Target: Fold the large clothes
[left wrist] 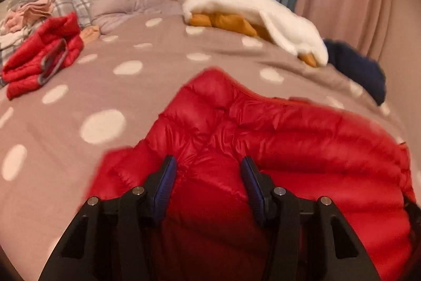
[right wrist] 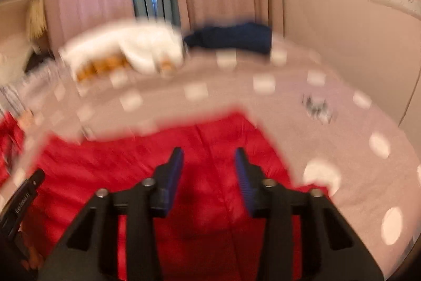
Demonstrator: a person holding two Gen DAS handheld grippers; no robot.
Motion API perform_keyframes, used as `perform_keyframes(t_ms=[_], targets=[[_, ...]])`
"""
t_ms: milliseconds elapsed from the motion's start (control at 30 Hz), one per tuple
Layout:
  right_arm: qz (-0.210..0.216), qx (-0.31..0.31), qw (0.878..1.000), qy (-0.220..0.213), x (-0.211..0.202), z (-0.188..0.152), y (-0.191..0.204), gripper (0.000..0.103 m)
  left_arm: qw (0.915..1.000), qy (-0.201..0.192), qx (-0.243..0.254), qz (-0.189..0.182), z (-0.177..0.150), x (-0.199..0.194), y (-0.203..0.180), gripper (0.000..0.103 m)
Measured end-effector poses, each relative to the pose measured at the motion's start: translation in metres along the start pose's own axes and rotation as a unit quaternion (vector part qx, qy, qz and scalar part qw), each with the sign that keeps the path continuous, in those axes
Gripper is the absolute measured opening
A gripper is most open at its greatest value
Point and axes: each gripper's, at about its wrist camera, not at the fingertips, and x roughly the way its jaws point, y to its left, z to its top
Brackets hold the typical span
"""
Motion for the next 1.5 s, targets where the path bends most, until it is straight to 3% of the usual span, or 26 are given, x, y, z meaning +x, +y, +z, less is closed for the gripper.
perform_keyframes(t_ms=[33, 100, 200, 600, 1067, 1200, 1267, 1333, 1367, 1500], targets=[[0.014, 0.018, 1.000, 0.004, 0.018, -0.008, -0.004, 0.034, 0.9999, -0.013, 0.005, 0.006, -0.001, -0.003, -0.004, 0.052], [0.001, 0.013, 1.000, -0.024, 0.022, -0.012, 0.000, 0.034, 0.9996, -0.018, 0.014, 0.015, -0.003, -0.004, -0.007, 0.052], [-0.023, -0.008, 0.999, -0.038, 0.019, -0.016, 0.010, 0.035, 0.9999, -0.014, -0.003, -0.002, -0.004, -0.003, 0.002, 0.052], [-0.015, 0.000, 0.999, -0.044, 0.021, -0.017, 0.005, 0.036, 0.9999, -0.013, -0.003, -0.002, -0.002, -0.002, -0.002, 0.052], [-0.041, -0.012, 0.998, -0.054, 0.011, -0.018, 0.009, 0.042, 0.9998, -0.020, -0.005, 0.007, -0.005, -0.012, -0.002, 0.052], [-0.014, 0.008, 0.997, -0.071, -0.017, -0.022, -0.005, 0.047, 0.9966, -0.045, -0.059, -0.034, -0.005, -0.043, 0.023, 0.052], [-0.004, 0.015, 0.996, -0.087, -0.036, -0.022, -0.017, 0.054, 0.9961, -0.047, -0.070, -0.027, -0.003, -0.051, 0.035, 0.055], [-0.021, 0.018, 0.994, -0.110, -0.054, -0.021, -0.033, 0.069, 0.9952, -0.039, -0.088, -0.012, -0.001, -0.056, 0.053, 0.055], [-0.035, 0.025, 0.992, -0.119, -0.061, -0.021, -0.041, 0.071, 0.9937, -0.034, -0.107, -0.002, 0.001, -0.060, 0.063, 0.055], [-0.033, 0.083, 0.989, -0.119, -0.074, -0.024, -0.084, 0.076, 0.9740, -0.027, -0.223, -0.029, 0.001, -0.079, 0.120, 0.067]])
